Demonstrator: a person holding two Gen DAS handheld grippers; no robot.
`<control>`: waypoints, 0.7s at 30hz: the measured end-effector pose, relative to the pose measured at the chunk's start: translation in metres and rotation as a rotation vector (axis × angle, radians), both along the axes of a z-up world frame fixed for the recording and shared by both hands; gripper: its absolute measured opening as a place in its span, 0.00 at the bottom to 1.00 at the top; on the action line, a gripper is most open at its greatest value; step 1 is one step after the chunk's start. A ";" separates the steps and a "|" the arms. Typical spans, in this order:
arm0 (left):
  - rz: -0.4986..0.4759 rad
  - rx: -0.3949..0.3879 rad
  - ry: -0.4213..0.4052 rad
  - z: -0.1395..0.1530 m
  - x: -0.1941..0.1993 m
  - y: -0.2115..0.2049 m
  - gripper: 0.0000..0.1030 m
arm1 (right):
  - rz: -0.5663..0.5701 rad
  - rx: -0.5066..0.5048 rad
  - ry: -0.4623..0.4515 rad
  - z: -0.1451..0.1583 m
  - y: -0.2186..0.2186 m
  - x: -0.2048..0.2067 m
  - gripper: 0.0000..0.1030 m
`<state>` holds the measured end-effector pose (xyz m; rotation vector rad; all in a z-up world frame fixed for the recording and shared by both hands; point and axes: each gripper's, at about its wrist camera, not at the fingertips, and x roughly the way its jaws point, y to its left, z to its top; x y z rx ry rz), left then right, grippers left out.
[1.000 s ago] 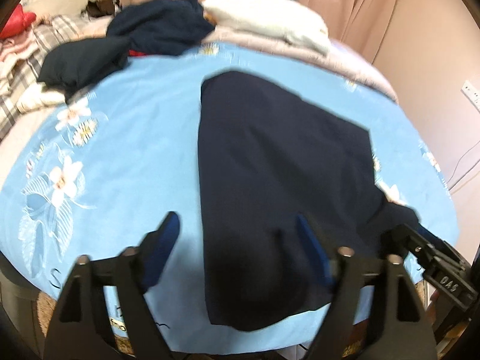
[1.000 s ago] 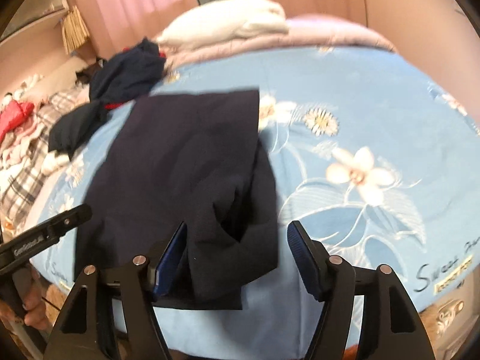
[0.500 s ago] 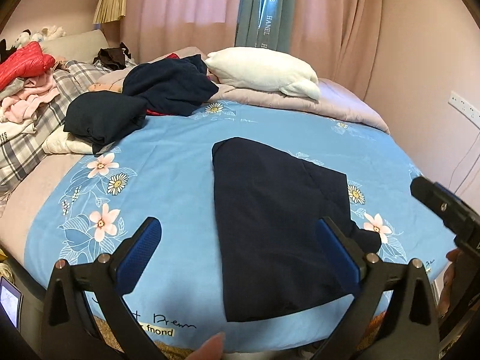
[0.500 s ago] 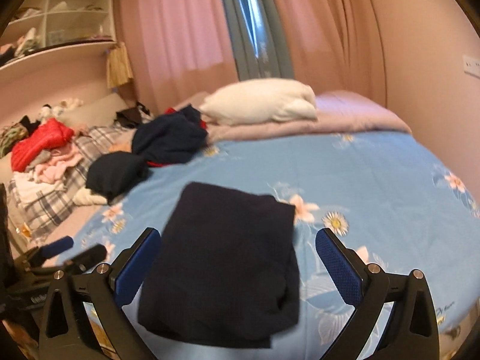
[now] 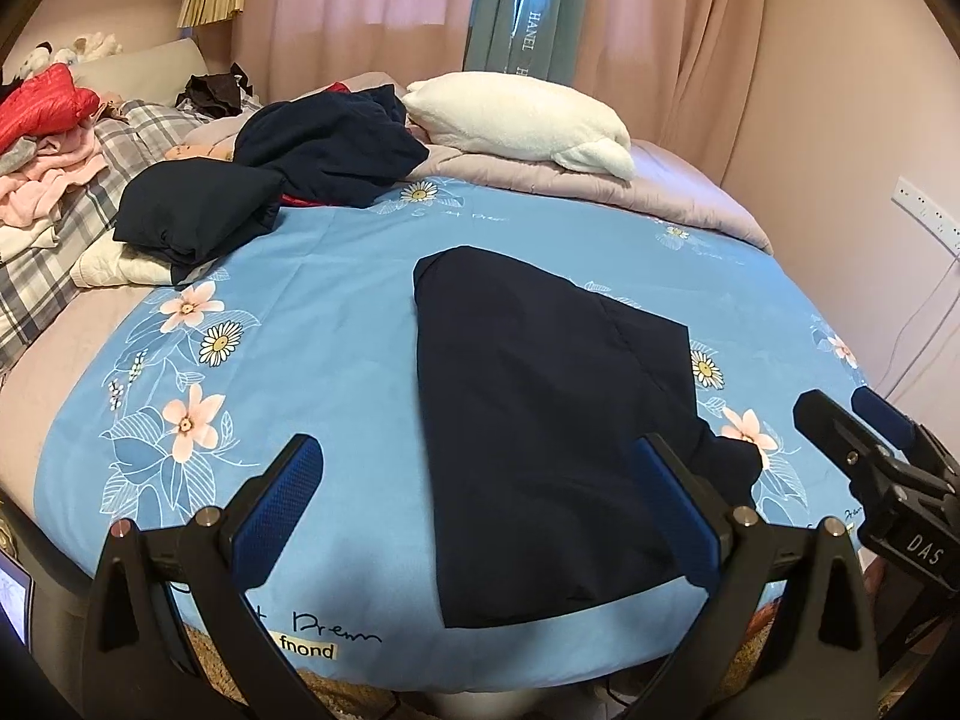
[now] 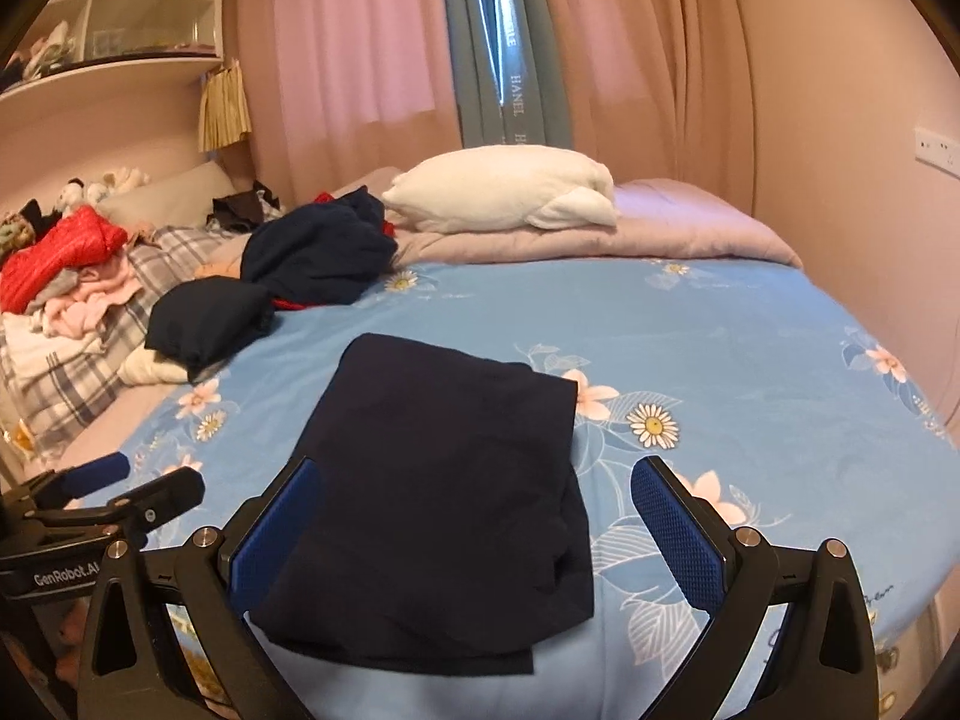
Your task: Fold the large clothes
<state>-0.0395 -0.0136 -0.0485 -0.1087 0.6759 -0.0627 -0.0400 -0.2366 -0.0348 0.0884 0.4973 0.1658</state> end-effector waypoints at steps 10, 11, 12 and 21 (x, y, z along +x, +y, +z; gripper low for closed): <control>-0.002 -0.006 -0.004 0.001 -0.003 0.004 1.00 | -0.018 0.003 0.040 -0.006 0.002 0.005 0.99; -0.003 -0.006 -0.003 0.001 -0.003 0.004 1.00 | -0.020 0.002 0.042 -0.006 0.002 0.005 0.99; -0.005 -0.007 -0.002 0.001 -0.002 0.004 1.00 | -0.021 0.001 0.043 -0.007 0.002 0.005 0.99; -0.015 -0.005 0.005 0.001 0.001 -0.001 1.00 | -0.026 0.009 0.050 -0.005 0.000 0.003 0.99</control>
